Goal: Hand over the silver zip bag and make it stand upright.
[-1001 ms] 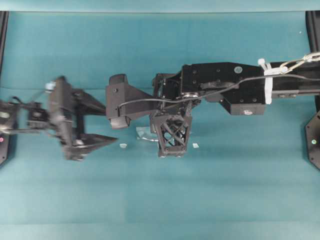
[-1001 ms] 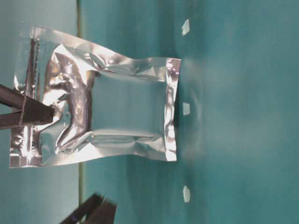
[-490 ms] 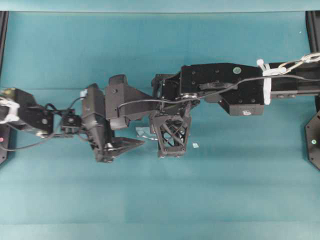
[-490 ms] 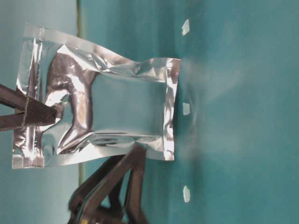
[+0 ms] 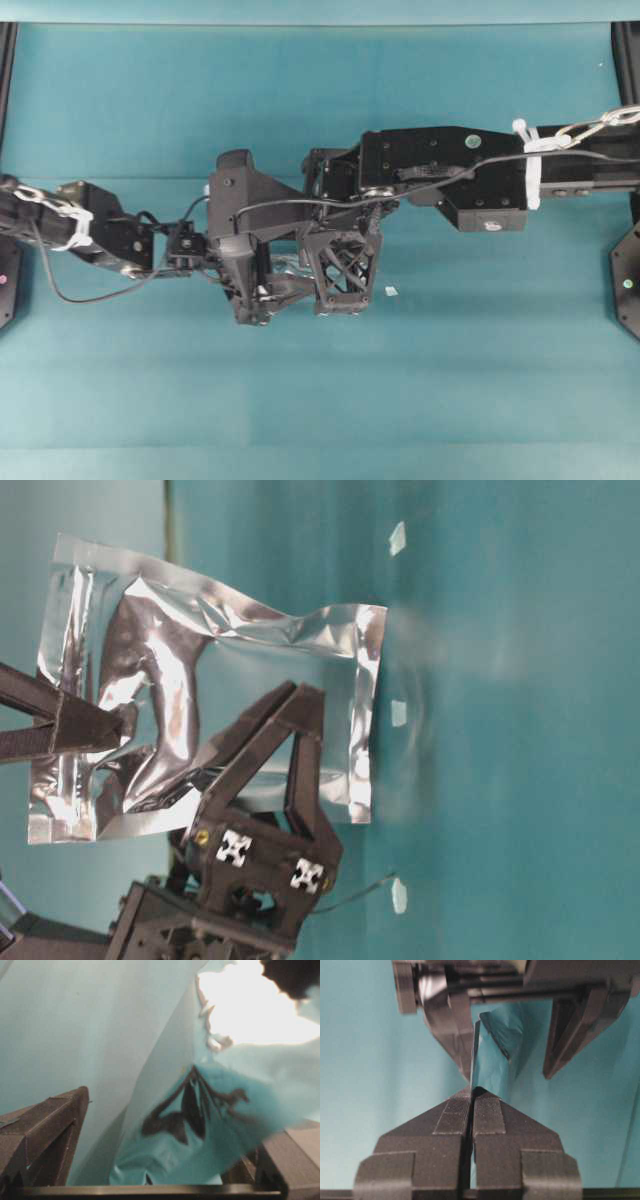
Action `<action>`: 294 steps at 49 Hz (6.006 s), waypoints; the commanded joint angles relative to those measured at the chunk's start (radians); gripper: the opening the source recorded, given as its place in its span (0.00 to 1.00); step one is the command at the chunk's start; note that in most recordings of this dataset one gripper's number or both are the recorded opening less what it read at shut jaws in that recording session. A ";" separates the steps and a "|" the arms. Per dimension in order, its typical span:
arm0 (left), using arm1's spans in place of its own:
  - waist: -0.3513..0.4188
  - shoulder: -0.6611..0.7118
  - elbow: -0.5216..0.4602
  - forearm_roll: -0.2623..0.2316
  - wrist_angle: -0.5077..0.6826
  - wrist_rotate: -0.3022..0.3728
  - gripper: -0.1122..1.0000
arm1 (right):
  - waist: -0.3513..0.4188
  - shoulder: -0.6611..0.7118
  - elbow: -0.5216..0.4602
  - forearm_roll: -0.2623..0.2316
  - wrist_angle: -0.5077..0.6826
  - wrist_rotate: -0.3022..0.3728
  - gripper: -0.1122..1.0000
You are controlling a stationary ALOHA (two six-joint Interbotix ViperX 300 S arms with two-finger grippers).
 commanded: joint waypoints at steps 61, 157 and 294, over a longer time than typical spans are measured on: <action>-0.021 0.014 -0.002 0.003 0.003 0.018 0.44 | -0.011 -0.015 0.017 -0.002 -0.044 0.029 0.16; -0.034 -0.008 0.006 0.005 0.074 0.072 0.38 | 0.021 -0.721 0.770 -0.044 -0.729 0.219 0.93; -0.034 -0.014 0.006 0.005 0.100 0.075 0.36 | 0.023 -0.729 0.831 -0.043 -0.804 0.232 0.93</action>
